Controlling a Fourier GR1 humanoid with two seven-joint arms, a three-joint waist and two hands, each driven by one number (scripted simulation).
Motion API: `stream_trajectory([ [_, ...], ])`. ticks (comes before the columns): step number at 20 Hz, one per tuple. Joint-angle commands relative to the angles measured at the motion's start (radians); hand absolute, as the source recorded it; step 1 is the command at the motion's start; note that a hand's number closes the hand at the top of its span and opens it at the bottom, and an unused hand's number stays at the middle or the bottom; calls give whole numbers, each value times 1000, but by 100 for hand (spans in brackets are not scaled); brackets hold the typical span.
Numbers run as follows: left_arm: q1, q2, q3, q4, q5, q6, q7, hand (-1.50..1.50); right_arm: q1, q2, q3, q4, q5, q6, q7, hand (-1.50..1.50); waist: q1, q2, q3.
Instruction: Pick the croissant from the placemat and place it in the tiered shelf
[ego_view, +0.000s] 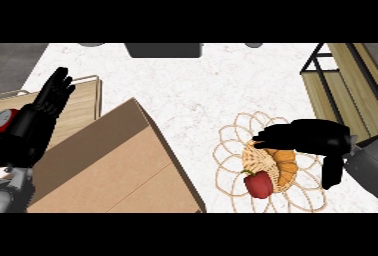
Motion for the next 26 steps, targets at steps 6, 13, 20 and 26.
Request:
stream_trajectory([
  [6,53,-48,-26,13,14,-7,26,0,-15,64,8,52,165,-97,58,-150,4,10,-22],
  [13,39,-48,-24,-6,12,0,50,0,-30,83,3,131,223,-54,66,-150,4,11,-22],
  [20,110,-88,-54,-3,-26,20,-26,0,-53,145,1,193,274,-55,58,-150,8,11,-23],
  [26,88,-70,-31,-1,9,-9,3,0,-33,156,11,296,333,-103,-18,-150,7,11,-23],
])
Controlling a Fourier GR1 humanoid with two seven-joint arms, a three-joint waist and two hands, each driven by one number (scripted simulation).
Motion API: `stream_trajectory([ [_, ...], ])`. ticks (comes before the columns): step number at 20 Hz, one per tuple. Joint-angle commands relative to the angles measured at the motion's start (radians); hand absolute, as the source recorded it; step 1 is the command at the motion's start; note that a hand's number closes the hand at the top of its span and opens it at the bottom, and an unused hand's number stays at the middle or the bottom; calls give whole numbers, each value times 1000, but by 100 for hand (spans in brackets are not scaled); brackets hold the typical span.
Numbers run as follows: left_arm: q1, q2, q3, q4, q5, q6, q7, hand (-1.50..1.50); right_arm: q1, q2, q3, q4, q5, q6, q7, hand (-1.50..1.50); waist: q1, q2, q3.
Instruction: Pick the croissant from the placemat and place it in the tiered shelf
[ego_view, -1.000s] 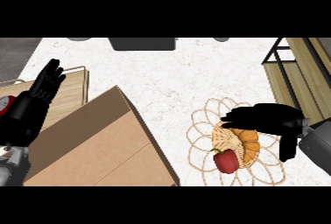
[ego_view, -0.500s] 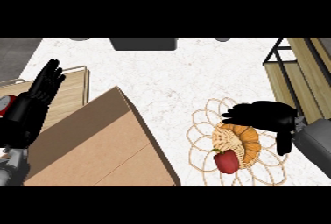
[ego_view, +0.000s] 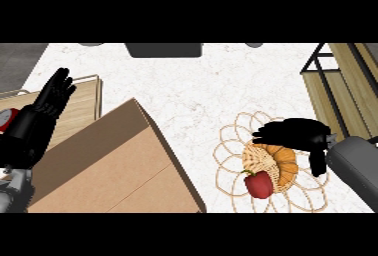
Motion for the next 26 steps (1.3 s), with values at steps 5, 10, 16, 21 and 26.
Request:
stream_trajectory([
  [5,63,-63,-27,41,7,3,-18,0,-8,74,4,210,70,-68,-84,-150,17,16,-23],
  [10,54,-62,-44,25,5,20,13,0,-23,116,12,235,118,-46,-57,-150,9,12,-23],
  [16,62,-72,-57,59,-11,21,-29,0,-17,167,-18,300,136,-109,-91,-150,4,13,-23],
  [21,62,-61,-40,73,-10,21,-43,0,16,185,-86,335,132,-304,-151,150,0,13,-23],
  [26,68,-53,-32,54,13,14,-32,0,-21,190,-140,379,136,-379,-219,150,2,11,-24],
])
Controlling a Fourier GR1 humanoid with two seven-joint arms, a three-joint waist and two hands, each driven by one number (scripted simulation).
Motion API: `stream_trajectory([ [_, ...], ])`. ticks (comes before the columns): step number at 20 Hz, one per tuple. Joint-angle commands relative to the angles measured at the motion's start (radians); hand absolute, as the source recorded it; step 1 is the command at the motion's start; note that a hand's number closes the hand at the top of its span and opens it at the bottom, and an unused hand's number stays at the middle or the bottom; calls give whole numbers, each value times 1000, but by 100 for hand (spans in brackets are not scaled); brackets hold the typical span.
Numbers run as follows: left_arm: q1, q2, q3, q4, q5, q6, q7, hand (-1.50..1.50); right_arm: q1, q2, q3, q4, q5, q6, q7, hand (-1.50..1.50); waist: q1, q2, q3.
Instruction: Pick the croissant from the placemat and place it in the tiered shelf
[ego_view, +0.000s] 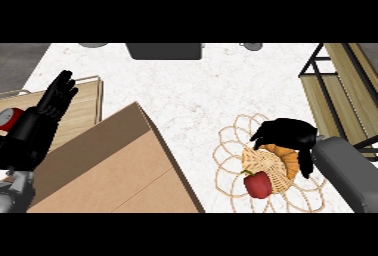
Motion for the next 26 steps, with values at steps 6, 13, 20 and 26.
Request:
stream_trajectory([
  [6,68,-51,-8,11,27,13,7,0,65,-105,-150,56,-95,-154,-259,150,-15,27,-10],
  [13,81,-15,31,20,38,60,29,0,188,-337,-122,-53,-124,-211,-534,150,-122,17,-4],
  [20,110,3,44,6,55,70,26,0,196,-350,-169,-151,-342,-79,-588,150,-140,18,-6],
  [26,131,-2,45,-8,62,88,40,0,208,-396,-203,-267,-542,19,-564,150,-154,7,-8],
])
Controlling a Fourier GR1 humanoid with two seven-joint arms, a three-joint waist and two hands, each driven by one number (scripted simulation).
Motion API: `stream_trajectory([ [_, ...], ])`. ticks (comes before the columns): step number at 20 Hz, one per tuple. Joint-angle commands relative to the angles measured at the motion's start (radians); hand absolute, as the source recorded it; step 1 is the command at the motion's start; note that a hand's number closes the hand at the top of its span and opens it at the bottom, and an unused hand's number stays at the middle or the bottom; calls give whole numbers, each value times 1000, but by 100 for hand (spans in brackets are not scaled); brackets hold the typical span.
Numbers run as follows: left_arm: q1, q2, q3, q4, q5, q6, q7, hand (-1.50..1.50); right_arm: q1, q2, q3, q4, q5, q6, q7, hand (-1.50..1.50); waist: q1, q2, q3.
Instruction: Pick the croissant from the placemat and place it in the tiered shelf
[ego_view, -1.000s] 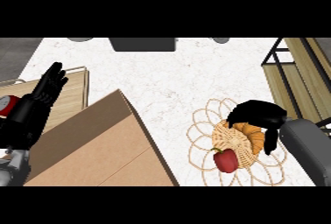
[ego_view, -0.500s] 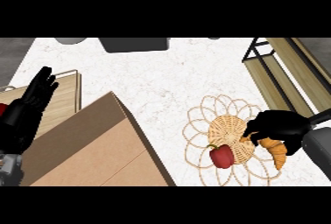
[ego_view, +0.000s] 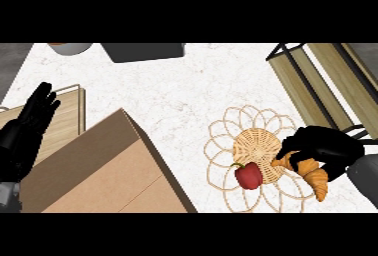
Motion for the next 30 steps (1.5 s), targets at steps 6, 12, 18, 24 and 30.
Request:
stream_trajectory([
  [6,61,-3,-5,-19,20,-1,-12,0,63,-363,-220,-44,-398,271,-234,150,-26,-21,-44],
  [12,73,-10,-49,-62,26,4,-28,0,97,-543,-264,-106,-598,408,-214,150,3,-14,-45],
  [18,70,13,-53,-54,24,2,-35,0,180,-624,-246,-189,-785,522,-172,150,15,-9,-45],
  [24,66,10,-70,-76,34,0,-30,0,297,-590,-67,-367,-964,670,21,150,51,6,-48],
  [30,85,14,-89,-81,36,-4,-39,0,76,-712,-342,-360,-967,309,34,150,59,-17,-42],
])
